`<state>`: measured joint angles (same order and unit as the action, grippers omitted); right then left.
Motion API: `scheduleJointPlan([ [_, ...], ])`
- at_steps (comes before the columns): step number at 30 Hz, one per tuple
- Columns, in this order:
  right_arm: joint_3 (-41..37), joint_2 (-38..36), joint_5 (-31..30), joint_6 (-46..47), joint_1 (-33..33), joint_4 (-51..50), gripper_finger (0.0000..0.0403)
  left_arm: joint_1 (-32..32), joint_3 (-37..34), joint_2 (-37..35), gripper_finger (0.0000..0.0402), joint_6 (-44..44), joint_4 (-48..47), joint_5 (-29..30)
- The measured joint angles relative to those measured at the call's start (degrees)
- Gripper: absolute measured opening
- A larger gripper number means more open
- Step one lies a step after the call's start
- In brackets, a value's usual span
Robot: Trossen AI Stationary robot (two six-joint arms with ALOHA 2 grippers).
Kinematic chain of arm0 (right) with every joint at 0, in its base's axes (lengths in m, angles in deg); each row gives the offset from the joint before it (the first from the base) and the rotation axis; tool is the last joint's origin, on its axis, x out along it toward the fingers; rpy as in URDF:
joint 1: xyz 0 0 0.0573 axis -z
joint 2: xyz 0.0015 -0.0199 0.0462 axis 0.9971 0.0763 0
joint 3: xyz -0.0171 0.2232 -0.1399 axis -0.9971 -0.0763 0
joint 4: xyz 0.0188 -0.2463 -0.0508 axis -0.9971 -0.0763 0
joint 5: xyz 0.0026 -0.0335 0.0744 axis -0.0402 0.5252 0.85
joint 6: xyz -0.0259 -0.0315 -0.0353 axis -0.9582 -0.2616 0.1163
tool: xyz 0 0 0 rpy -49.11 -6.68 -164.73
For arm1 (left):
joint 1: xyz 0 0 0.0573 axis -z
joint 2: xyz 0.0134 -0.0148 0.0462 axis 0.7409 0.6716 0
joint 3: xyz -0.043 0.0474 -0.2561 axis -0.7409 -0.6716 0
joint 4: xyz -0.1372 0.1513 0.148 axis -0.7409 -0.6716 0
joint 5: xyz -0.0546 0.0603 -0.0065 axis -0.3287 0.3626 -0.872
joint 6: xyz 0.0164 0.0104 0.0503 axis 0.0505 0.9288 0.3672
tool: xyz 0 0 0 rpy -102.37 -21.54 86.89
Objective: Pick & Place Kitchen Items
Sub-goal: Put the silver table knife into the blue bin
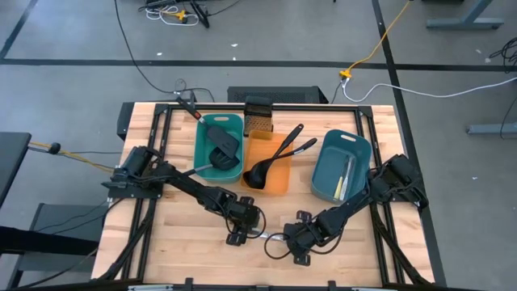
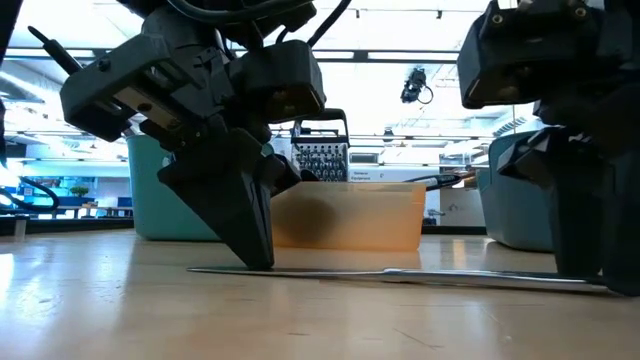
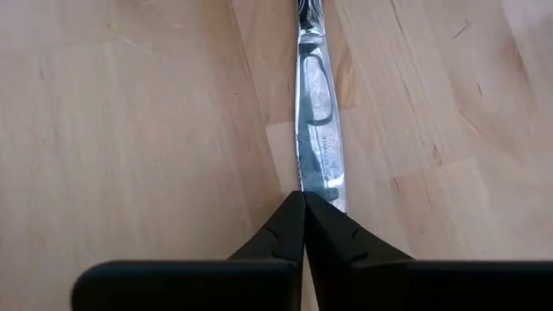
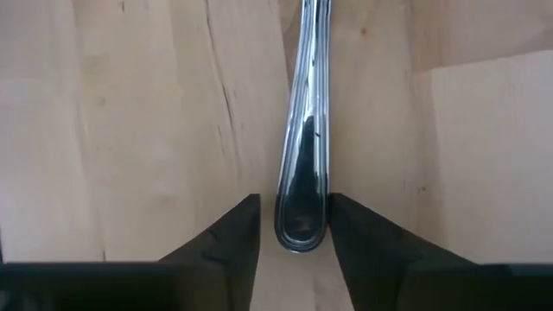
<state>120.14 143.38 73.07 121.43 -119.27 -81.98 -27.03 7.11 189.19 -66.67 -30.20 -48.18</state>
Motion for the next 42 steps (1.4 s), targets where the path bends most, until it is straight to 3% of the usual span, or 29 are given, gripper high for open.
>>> scheduleJointPlan([
  [14,0.0,0.1,1.0,-0.8,1.2,-1.2,0.0085,0.1,-0.1,0.0,0.0014,-0.9,0.9,-0.2],
  [29,0.0,0.1,0.5,-0.9,1.1,-0.8,0.0082,0.5,-0.3,0.0,0.0016,3.0,2.8,0.3],
  [42,0.0,0.1,2.4,0.7,0.2,-0.9,0.0090,1.8,-0.5,-5.9,0.0016,3.2,-1.2,1.7],
])
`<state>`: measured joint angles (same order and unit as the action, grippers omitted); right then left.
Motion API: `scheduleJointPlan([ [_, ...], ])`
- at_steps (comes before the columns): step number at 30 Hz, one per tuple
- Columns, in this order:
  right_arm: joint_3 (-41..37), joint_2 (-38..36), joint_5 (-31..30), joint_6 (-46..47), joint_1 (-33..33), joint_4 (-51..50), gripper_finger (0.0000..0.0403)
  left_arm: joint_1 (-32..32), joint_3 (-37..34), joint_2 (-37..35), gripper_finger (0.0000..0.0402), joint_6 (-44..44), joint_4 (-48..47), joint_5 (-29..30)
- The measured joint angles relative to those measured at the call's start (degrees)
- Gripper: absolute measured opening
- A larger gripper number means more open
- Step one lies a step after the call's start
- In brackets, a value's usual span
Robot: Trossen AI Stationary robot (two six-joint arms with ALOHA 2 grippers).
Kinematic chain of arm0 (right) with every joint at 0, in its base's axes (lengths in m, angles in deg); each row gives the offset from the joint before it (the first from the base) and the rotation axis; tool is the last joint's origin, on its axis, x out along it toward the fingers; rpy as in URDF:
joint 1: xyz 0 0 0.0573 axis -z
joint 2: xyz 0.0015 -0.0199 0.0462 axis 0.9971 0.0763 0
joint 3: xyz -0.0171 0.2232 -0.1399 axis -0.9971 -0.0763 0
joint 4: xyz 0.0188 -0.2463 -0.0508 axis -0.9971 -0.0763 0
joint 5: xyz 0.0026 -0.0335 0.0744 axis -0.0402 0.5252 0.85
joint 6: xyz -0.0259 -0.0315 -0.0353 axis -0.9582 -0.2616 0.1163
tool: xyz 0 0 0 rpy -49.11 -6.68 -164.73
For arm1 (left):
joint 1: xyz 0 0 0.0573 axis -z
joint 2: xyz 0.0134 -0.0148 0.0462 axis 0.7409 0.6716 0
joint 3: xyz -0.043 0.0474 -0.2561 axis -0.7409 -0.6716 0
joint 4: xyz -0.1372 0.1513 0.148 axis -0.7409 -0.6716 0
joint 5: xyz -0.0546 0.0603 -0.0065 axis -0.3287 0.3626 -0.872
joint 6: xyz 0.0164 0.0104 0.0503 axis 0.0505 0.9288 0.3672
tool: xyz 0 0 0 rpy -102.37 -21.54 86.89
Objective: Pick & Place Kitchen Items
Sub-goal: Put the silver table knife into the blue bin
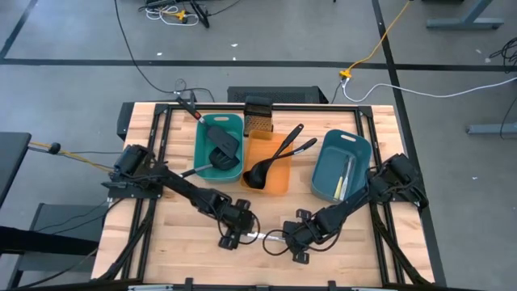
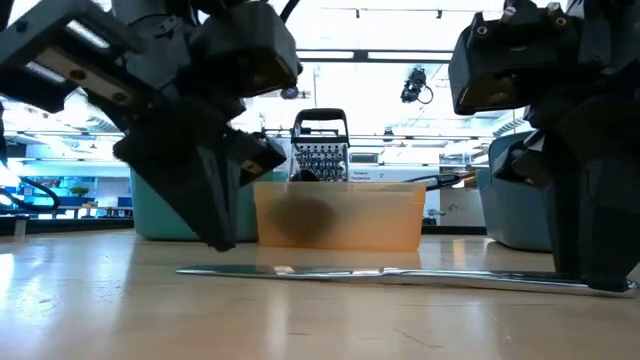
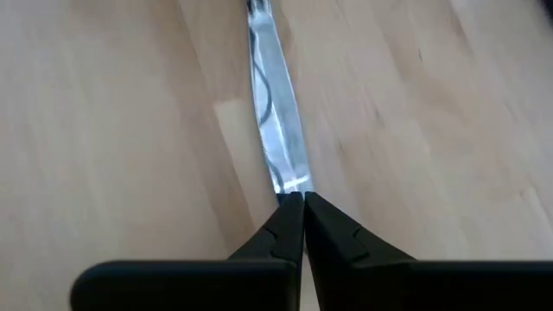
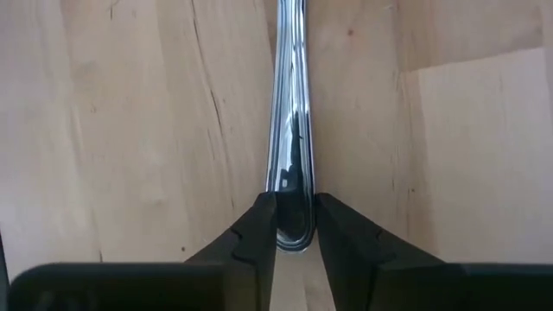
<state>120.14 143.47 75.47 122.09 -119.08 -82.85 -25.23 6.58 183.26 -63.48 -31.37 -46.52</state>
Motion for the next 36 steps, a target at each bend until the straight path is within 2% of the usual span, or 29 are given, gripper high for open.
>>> scheduleJointPlan([
  [9,-0.8,-3.5,-2.3,0.5,-0.9,1.7,0.0096,0.6,0.1,0.1,0.0016,-0.1,-0.7,2.1],
  [15,-0.8,-7.5,-6.2,-0.8,-1.0,1.4,0.0134,0.6,0.2,0.0,0.0016,-0.3,-2.6,2.5],
  [21,-0.8,-7.5,-7.0,-1.6,0.0,1.2,0.0168,0.8,0.2,-0.1,0.0016,-0.2,-3.0,2.5],
  [31,-0.7,-7.4,-7.3,-11.2,4.5,11.5,0.0172,0.8,0.3,0.0,0.0016,0.0,-2.6,3.5],
  [36,-0.7,-7.4,-7.5,-12.3,5.4,11.2,0.0172,1.8,0.3,0.0,0.0016,1.4,-2.5,0.3],
])
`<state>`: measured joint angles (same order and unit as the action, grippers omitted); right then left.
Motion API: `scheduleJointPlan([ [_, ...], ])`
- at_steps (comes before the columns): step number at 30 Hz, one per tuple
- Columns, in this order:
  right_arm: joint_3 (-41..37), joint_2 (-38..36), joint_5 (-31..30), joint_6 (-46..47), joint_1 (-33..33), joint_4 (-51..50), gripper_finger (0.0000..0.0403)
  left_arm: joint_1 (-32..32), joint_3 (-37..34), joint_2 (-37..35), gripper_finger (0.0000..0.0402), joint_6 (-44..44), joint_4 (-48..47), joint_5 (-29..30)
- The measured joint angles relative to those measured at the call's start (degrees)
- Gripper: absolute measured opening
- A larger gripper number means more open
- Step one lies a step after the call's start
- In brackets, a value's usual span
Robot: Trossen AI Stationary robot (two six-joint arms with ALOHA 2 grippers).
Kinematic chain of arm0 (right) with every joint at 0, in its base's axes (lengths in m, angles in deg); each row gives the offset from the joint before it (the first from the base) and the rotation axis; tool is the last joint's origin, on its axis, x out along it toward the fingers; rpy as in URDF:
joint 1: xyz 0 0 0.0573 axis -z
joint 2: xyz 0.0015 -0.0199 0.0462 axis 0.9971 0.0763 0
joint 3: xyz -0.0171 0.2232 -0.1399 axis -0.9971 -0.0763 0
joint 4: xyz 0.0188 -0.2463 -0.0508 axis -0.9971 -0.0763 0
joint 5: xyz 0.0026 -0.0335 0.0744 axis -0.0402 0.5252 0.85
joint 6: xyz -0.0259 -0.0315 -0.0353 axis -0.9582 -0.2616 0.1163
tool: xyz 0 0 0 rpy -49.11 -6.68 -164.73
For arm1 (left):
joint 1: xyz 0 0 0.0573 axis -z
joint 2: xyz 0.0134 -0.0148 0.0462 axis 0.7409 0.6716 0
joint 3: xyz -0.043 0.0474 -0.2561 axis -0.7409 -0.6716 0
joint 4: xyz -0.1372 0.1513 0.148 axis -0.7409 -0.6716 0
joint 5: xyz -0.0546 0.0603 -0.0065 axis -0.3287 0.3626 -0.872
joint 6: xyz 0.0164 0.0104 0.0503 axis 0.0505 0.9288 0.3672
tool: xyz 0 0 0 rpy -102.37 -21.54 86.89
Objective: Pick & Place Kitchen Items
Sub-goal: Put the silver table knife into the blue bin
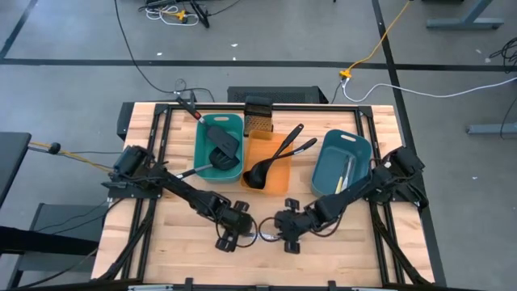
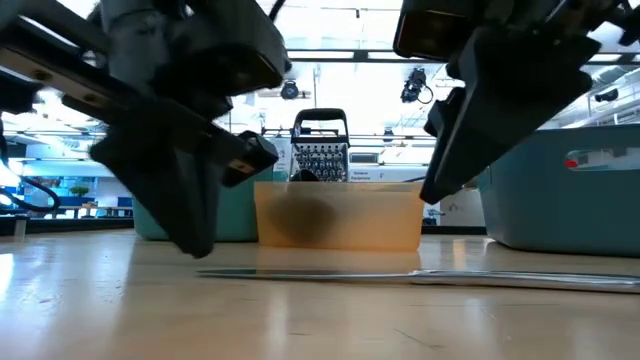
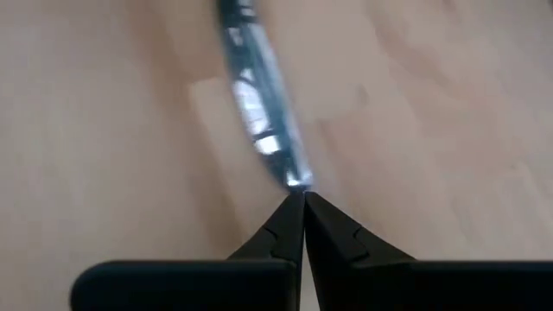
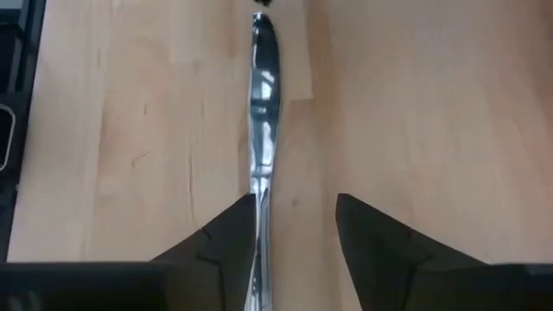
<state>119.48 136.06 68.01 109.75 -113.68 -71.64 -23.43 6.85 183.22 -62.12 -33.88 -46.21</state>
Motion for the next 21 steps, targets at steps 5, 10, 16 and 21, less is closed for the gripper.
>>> scheduleJointPlan([
  [5,0.0,0.0,-0.6,0.0,-0.1,-1.1,0.0172,1.7,0.0,0.0,0.0016,1.9,0.1,-0.6],
  [10,0.1,0.0,-0.8,0.5,0.0,-1.3,0.0171,2.0,0.1,0.1,0.0013,3.0,2.9,1.5],
  [16,0.1,0.0,0.2,0.7,-0.3,-1.9,0.0171,0.2,0.1,1.6,0.0005,3.0,4.9,1.2],
  [21,0.1,0.0,0.4,1.7,-0.8,-2.2,0.0171,-1.4,0.1,2.9,0.0010,3.2,6.6,0.5],
])
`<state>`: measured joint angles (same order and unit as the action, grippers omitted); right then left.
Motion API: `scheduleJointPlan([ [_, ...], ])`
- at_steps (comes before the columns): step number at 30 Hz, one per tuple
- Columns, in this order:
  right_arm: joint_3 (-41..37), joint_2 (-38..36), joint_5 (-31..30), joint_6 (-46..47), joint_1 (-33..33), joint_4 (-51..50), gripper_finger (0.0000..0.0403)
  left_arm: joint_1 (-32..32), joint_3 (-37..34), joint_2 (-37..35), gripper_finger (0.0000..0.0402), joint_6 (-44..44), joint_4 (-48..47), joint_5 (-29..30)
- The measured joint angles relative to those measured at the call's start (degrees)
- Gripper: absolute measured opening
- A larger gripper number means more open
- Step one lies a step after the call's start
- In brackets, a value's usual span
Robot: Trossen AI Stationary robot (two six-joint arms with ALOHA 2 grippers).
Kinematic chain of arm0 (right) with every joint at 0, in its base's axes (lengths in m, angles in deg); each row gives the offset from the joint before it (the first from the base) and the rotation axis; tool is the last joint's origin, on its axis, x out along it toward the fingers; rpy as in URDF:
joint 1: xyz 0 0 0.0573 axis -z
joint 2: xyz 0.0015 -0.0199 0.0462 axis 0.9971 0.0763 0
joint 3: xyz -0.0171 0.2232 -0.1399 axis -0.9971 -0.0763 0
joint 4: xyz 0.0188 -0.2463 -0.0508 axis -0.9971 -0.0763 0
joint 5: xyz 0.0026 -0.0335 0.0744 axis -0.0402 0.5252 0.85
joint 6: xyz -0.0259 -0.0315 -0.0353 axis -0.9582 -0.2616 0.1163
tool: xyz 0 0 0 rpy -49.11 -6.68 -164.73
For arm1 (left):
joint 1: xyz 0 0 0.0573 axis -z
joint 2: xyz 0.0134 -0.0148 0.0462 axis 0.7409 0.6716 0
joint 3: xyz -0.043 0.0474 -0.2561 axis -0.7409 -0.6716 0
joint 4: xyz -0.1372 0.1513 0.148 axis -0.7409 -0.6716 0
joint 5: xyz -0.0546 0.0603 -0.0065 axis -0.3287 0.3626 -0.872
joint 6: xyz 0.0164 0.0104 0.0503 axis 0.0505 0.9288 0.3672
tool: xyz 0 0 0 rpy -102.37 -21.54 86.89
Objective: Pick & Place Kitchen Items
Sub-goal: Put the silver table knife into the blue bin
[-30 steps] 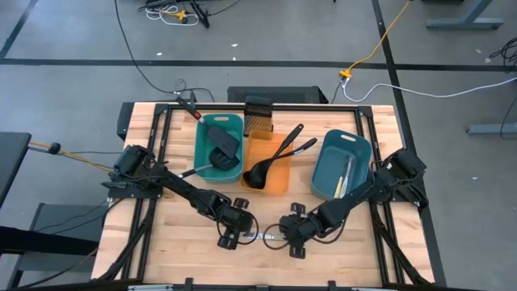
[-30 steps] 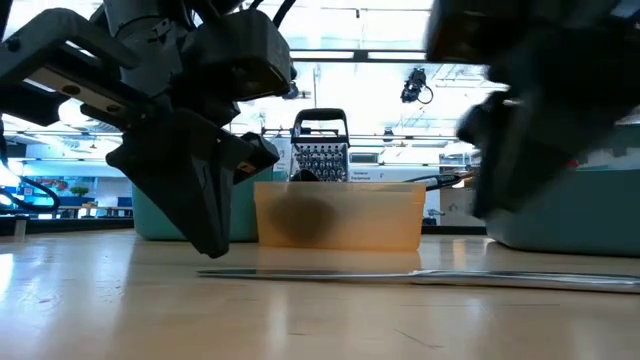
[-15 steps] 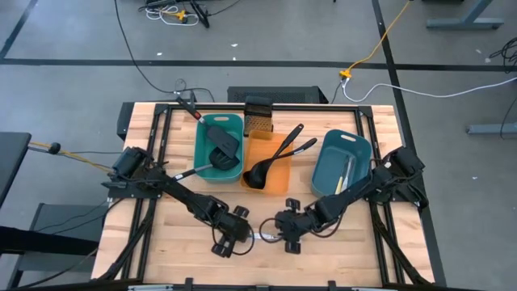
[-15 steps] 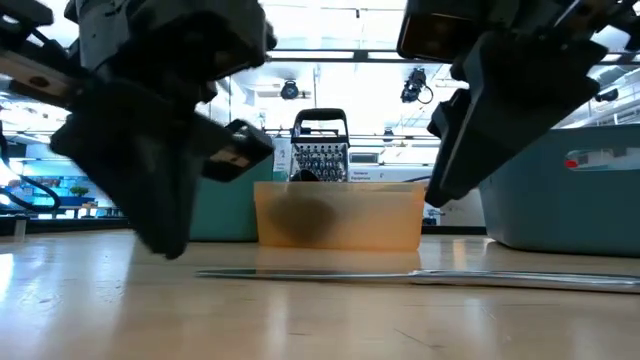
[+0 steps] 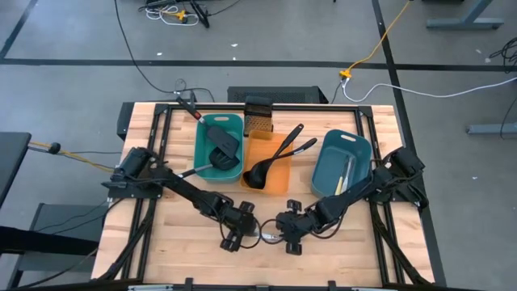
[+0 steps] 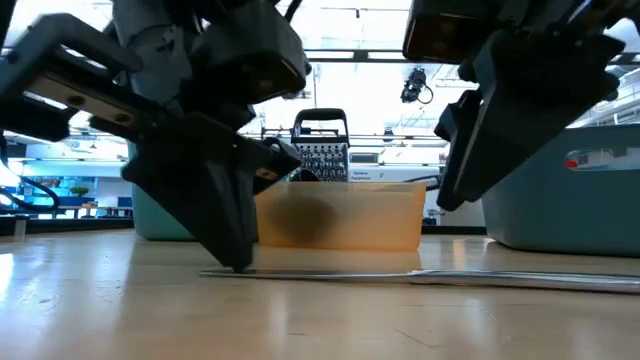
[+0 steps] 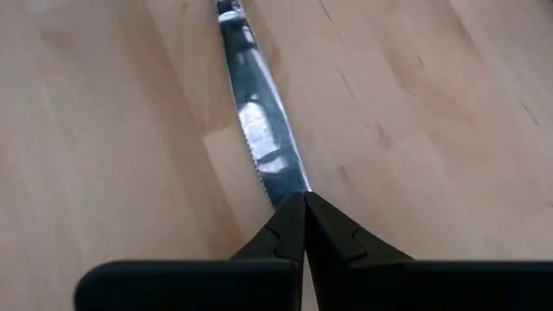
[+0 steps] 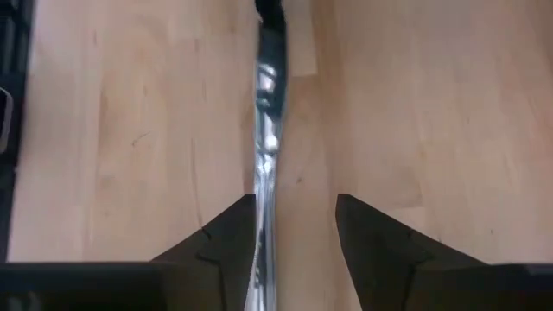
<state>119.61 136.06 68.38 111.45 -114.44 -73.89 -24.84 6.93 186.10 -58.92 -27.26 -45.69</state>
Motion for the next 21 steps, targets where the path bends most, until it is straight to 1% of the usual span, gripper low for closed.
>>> scheduleJointPlan([
  [6,0.0,0.0,-3.3,-0.6,-0.1,0.5,0.0171,-2.3,0.1,1.2,0.0006,-0.7,1.6,-0.1],
  [8,0.0,0.0,-3.0,-1.2,0.3,0.8,0.0171,-3.0,0.2,1.4,0.0007,-1.0,1.8,-0.2],
  [13,0.0,0.0,-1.3,-1.5,0.3,0.7,0.0171,-4.9,0.1,3.3,0.0007,-2.5,5.7,-1.1],
  [16,0.0,0.0,-1.0,-0.2,-0.9,0.5,0.0171,-5.7,0.2,3.7,0.0007,-2.6,7.8,-2.0],
  [21,0.0,0.0,-1.6,3.8,-4.4,0.1,0.0164,-6.3,0.0,3.8,0.0008,-2.6,8.7,-1.7],
])
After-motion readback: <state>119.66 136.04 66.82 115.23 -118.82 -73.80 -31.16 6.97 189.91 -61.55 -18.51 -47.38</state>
